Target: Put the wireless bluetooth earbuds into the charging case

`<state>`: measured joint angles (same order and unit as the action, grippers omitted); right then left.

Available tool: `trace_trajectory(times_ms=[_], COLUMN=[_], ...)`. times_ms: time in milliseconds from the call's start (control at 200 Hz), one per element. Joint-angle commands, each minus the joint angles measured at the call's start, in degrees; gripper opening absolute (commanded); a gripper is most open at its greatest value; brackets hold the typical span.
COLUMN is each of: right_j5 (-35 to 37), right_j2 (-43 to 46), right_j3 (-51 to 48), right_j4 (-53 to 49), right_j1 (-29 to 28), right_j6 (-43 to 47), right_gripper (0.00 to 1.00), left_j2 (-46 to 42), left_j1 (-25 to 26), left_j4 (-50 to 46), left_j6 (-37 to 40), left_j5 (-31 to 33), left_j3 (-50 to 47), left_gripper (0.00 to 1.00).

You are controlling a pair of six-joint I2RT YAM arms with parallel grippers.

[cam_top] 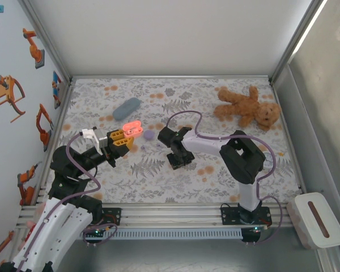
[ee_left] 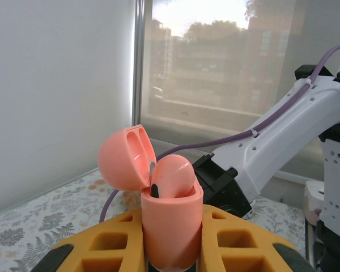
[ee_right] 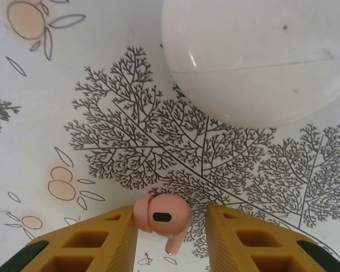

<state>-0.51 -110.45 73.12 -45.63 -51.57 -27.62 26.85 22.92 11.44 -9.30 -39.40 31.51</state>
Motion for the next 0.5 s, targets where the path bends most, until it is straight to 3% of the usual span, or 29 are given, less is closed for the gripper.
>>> trace_trajectory(times_ms=[0,496], right_j5=[0.5,0.7], right_j2=[2.7,-0.5], right_j3=[1.2,2.2], right_j4=[-2.0,0.1], right_j1=[0.0,0.0], right_j6=[-0.7,-0.6], right_gripper=[0.37,0.37], left_j2=[0.1,-0.1], left_j1=[0.3,0.3], left_j4=[0.5,-0.7], left_j6=[1.0,1.7], left_j5=[0.2,0.5], left_j3=[2.1,2.8], left_gripper=[0.0,0.0])
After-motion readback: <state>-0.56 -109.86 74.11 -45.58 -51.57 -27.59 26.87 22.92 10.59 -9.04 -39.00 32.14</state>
